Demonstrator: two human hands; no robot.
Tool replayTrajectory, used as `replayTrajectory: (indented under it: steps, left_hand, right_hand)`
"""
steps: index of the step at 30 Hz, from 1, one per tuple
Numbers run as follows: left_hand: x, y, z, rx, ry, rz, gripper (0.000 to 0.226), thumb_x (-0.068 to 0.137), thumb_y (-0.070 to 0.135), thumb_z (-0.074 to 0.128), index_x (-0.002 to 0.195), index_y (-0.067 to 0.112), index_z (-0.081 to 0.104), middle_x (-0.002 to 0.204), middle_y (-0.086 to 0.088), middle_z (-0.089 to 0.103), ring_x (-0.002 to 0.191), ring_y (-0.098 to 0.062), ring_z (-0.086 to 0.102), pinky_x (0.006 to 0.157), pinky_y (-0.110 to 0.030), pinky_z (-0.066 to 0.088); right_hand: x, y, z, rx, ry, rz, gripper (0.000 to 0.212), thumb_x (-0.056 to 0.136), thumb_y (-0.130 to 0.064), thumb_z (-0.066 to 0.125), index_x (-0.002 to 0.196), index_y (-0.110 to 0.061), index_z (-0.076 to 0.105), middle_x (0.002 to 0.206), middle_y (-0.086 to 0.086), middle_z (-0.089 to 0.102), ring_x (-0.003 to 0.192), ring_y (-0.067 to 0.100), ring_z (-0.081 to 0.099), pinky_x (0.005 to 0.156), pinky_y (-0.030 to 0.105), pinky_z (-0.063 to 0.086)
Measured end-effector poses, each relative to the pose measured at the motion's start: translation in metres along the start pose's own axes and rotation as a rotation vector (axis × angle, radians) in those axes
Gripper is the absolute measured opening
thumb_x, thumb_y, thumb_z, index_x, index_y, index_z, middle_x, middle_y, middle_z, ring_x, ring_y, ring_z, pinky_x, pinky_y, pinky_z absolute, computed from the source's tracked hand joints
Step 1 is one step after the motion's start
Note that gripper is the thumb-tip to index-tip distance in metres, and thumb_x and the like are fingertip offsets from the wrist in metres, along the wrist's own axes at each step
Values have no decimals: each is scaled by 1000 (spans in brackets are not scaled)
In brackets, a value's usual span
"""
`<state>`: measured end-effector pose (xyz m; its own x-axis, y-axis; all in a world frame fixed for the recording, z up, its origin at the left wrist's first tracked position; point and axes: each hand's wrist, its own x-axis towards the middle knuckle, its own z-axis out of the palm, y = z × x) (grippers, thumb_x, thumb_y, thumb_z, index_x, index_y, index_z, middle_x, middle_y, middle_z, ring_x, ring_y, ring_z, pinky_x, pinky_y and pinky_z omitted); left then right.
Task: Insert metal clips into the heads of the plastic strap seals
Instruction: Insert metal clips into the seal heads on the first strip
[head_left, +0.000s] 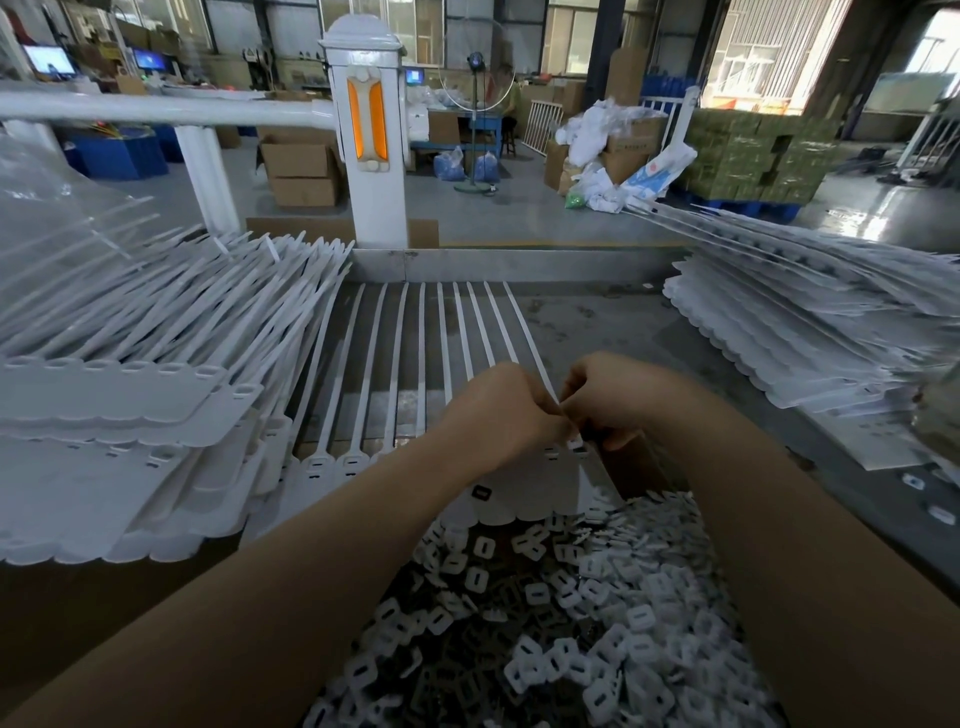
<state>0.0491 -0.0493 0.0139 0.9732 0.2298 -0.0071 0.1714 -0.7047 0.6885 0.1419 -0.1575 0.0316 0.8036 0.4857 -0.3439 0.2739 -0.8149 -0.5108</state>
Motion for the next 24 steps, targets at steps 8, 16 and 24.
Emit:
replayTrajectory:
  steps: [8, 16, 24]
  left_hand:
    - [6, -1, 5, 58, 5, 4, 29, 80, 35, 73, 53, 35, 64, 57, 4, 59, 48, -7, 47, 45, -18, 31]
    - [7, -3, 10, 32, 23, 28, 6, 76, 36, 79, 75, 30, 77, 63, 2, 65, 54, -9, 54, 48, -22, 36]
    - [7, -3, 9, 45, 15, 37, 9, 76, 38, 80, 82, 31, 79, 73, 5, 68, 69, -10, 60, 54, -24, 41]
  right_hand:
    - [2, -1, 1, 6, -2, 13, 16, 92, -8, 59, 107, -4, 64, 85, 10, 60, 71, 19, 60, 43, 25, 50]
    - [3, 1, 1, 16, 2, 11, 17, 91, -7, 61, 107, -2, 64, 94, 15, 64, 76, 22, 62, 50, 29, 56]
    - [3, 1, 0, 18, -11, 9, 16, 91, -9, 62, 106, -4, 64, 88, 11, 63, 75, 22, 62, 46, 26, 53]
